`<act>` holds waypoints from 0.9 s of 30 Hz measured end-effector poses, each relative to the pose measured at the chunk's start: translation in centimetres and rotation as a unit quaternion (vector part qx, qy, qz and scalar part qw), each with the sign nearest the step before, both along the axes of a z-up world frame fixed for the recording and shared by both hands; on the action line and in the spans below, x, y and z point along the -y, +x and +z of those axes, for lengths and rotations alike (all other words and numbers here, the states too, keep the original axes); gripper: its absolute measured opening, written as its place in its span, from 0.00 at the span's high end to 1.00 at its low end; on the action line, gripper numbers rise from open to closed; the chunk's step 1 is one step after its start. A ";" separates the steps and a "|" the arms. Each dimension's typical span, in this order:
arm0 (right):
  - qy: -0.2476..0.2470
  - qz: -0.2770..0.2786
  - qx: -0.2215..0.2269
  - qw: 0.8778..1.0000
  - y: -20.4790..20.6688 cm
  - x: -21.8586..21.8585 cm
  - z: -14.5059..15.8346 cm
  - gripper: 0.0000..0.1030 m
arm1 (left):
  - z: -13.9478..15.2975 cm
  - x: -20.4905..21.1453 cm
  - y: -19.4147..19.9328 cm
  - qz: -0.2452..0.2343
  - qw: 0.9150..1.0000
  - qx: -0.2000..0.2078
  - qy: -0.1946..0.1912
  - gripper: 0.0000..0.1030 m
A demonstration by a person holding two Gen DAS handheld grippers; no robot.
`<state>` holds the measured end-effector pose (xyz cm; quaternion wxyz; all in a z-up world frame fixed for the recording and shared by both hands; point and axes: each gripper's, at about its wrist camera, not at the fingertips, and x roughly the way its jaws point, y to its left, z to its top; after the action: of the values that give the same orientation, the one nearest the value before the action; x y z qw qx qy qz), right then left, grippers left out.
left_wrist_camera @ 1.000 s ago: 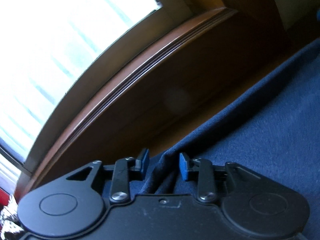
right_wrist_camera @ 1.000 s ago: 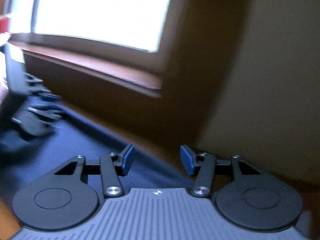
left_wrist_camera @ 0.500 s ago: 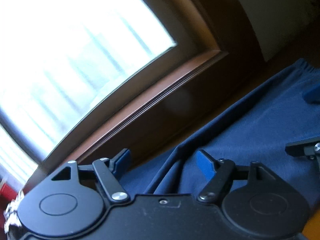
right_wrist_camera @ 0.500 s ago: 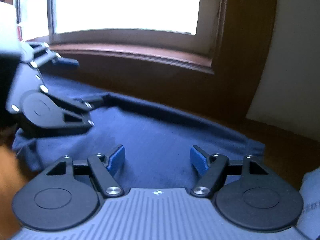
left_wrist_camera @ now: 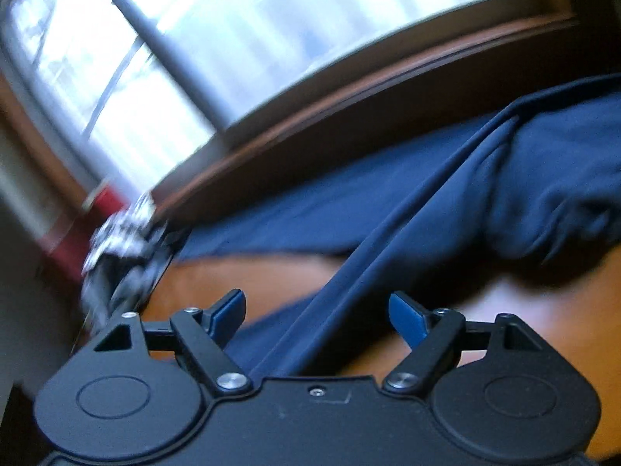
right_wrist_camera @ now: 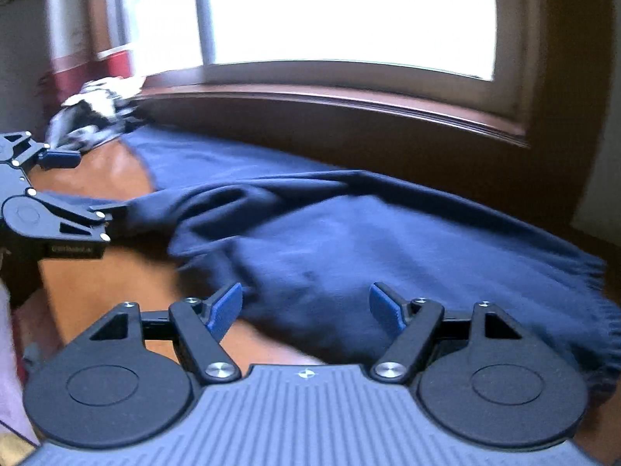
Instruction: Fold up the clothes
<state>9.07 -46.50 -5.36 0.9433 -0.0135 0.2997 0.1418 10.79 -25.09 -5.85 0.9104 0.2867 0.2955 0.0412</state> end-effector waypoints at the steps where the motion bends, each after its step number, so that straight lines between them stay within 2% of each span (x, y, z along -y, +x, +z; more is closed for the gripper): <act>1: 0.000 0.015 0.001 1.000 0.1 -0.7 0.2 0.27 | -0.1 -1.3 -0.4 0.017 1.000 -0.003 0.001 0.23; 4: 0.021 0.061 0.009 0.998 0.7 -2.9 1.6 0.27 | -0.3 -5.9 -1.4 0.062 0.998 -0.011 -0.006 0.23; 7: 0.036 0.129 0.008 0.991 2.6 -6.5 2.5 0.27 | -1.3 -9.2 -0.8 0.077 0.996 -0.024 -0.025 0.23; 12: -0.003 0.236 -0.001 0.972 6.4 -15.8 1.8 0.27 | -1.5 -13.0 -1.6 0.028 0.997 -0.042 -0.051 0.23; 16: -0.059 0.311 -0.004 0.948 8.5 -23.6 0.0 0.28 | -2.4 -14.8 -1.0 -0.019 0.996 -0.058 -0.057 0.23; 19: -0.100 0.328 -0.009 0.939 9.3 -26.5 -1.2 0.29 | -2.6 -16.0 -0.5 -0.043 0.994 -0.068 -0.072 0.23; 20: -0.114 0.333 -0.011 0.936 9.6 -27.4 -1.6 0.34 | -2.7 -16.2 -0.5 -0.050 0.994 -0.069 -0.075 0.23; 22: -0.141 0.342 -0.015 0.929 10.1 -29.2 -2.3 0.52 | -2.8 -16.6 -0.3 -0.059 0.993 -0.067 -0.077 0.23; 24: -0.132 0.323 -0.033 0.937 11.0 -29.7 -2.1 0.87 | -2.9 -16.6 0.2 -0.056 0.993 -0.062 -0.078 0.23; 27: -0.105 0.303 -0.014 0.947 10.9 -29.2 -0.3 0.89 | -2.8 -16.3 1.2 -0.043 0.993 -0.063 -0.084 0.24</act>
<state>20.01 -17.31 -5.65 0.8450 -0.2007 0.3076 0.3888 12.00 -8.80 -8.62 0.9117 0.2233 0.3424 -0.0413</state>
